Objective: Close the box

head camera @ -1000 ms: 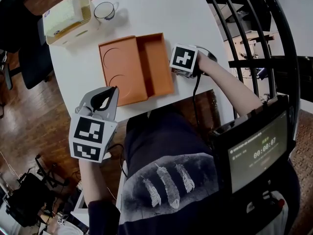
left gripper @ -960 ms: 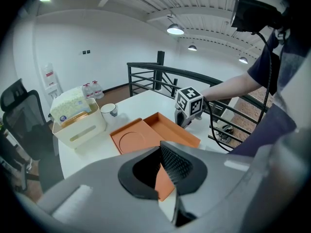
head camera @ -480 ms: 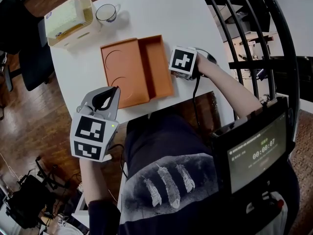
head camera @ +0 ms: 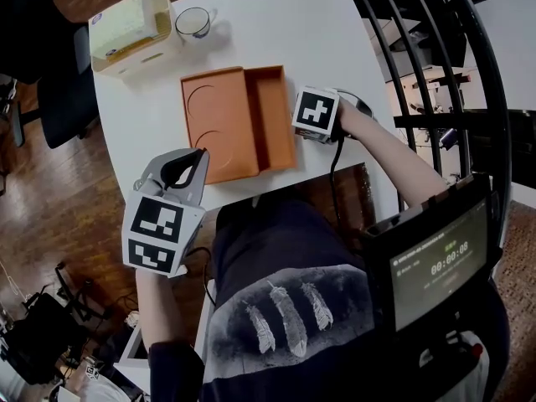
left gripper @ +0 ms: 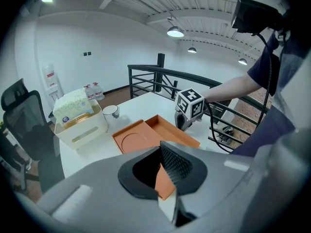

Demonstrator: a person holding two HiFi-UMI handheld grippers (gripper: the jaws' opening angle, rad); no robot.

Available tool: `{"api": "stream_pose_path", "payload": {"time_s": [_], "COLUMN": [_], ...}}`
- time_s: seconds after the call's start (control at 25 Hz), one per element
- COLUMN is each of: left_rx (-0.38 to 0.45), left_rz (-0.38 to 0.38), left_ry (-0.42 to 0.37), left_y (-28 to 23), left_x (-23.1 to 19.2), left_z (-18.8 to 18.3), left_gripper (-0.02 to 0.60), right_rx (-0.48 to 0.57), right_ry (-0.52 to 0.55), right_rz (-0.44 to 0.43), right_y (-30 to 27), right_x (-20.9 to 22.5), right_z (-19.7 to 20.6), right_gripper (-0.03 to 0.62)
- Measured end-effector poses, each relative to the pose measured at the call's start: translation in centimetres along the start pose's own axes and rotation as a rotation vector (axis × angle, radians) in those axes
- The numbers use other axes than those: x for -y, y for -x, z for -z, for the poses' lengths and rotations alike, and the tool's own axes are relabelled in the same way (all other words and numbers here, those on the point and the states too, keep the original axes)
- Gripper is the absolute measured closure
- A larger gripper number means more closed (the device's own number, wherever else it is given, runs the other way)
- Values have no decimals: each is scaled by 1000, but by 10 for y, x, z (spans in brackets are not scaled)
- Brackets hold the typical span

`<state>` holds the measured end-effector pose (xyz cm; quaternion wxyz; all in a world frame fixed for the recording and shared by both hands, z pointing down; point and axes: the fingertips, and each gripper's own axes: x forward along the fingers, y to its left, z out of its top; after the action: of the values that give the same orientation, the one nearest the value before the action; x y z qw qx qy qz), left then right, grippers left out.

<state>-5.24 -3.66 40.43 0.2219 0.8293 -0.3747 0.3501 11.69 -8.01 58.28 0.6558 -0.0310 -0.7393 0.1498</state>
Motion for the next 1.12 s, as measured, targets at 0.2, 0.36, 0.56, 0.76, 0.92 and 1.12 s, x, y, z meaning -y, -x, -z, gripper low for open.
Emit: {"api": "stream_pose_path", "payload": {"time_s": [0.2,0.36,0.56,0.76,0.92,1.12], "left_rx": [2,-3,-1,2,-1,0], "left_rz": [2,-1,3,8,12,14], "left_ry": [6,11,12,6,3,5], "left_y": [1,0,-1,-2,-3,-2], "left_x": [2,0,-1,0,0,-1], "left_z": [2,6,5,3,5,5], "left_gripper": [568,568,568,568,568,568], "right_rx": [-8,17,19,19,13,16], "right_ry": [5,-14,-2,12,19,24], "right_rz": [23,-16,-44,-24,-47,-54], "right_y": [-1,-4,-4,-2,-8,-7], "right_x": [1,-6,-12,-11,-17,-22], "right_z": [0,-6,-9,-10,-10,-13], "right_gripper": [589,589,589,589,589,589]}}
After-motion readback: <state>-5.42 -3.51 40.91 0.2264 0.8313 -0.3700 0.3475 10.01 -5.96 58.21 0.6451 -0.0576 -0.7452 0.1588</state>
